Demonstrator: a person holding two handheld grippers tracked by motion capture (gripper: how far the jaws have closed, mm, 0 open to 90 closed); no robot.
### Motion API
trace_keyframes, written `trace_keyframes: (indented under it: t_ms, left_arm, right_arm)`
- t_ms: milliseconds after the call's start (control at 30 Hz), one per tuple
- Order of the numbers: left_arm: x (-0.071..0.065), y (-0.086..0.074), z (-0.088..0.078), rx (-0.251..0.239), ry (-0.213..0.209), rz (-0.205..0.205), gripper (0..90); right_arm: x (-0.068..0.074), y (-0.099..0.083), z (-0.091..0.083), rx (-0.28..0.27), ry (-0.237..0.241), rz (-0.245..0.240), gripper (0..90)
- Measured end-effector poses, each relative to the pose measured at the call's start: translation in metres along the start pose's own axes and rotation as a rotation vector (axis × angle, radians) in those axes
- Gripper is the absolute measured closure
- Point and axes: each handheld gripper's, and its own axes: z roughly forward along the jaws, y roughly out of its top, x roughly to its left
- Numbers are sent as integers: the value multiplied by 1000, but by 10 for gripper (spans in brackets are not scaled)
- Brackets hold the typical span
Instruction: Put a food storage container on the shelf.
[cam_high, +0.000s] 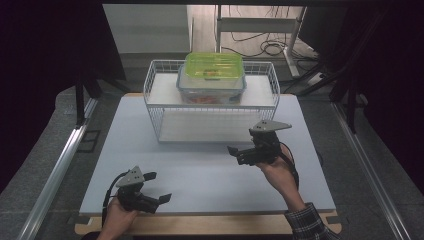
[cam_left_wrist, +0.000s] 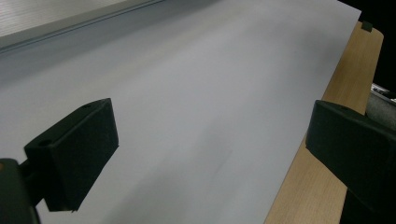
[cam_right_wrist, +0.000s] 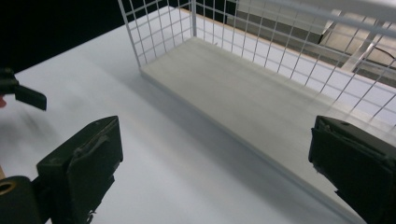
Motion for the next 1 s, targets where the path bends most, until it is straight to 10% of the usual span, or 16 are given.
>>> trace_keyframes:
  t_ms: [1000]
  left_arm:
    - [0,0,0,5,-3,-1,28]
  right_arm:
    - [9,-46,-12,4,-17,6,19]
